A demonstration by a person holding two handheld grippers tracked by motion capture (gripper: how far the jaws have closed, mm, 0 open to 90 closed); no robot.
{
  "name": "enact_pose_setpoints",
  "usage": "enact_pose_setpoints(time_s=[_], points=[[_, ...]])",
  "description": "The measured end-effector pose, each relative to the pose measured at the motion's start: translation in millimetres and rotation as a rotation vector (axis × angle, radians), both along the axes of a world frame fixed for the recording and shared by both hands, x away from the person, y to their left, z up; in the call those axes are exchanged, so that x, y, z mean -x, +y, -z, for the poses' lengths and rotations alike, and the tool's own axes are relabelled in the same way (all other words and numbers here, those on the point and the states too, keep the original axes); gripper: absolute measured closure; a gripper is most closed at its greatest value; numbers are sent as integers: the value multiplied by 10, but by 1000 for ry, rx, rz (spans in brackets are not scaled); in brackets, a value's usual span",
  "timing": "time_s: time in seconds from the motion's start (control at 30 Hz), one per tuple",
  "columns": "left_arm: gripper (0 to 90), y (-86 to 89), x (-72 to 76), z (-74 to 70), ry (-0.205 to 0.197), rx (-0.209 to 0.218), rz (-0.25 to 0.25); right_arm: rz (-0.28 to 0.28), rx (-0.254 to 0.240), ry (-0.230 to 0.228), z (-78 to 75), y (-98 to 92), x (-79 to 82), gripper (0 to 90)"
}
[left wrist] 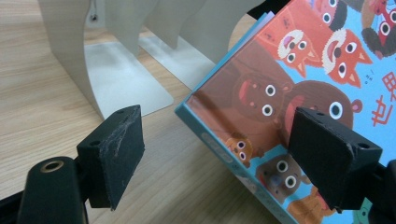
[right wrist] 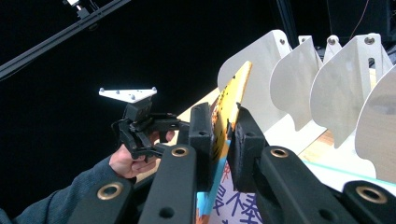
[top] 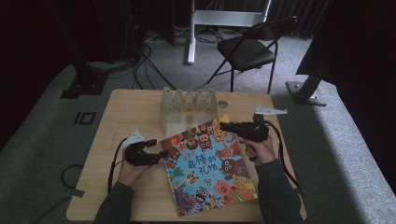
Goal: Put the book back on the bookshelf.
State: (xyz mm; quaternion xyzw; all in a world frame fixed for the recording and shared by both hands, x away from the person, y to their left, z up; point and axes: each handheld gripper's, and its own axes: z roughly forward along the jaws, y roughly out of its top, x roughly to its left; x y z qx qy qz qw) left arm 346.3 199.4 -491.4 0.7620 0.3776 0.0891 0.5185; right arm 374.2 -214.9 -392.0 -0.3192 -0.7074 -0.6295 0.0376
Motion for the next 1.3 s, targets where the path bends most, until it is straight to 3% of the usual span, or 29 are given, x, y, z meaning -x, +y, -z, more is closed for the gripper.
enact_pose_setpoints(time_s=[0.27, 0.43, 0.57, 0.8, 0.93, 1.03, 1.3], points=[[201, -80, -42, -27, 5, 24, 68, -3, -1, -5, 0, 0, 3, 815], [194, -81, -62, -8, 17, 46, 81, -4, -2, -9, 0, 1, 4, 814], [167, -83, -85, 29, 65, 64, 110, -5, -3, -13, 1, 2, 7, 814], [159, -91, -106, 57, 87, 95, 128, -2, -3, -16, 1, 0, 16, 813], [157, -117, -127, 89, 126, 118, 165, 0, 0, -16, 4, 3, 14, 813], [158, -118, -129, 89, 125, 122, 168, 1, 3, -18, 5, 0, 17, 813], [255, -70, -149, 76, 164, 160, 193, 12, 9, -18, 45, -25, 20, 810]])
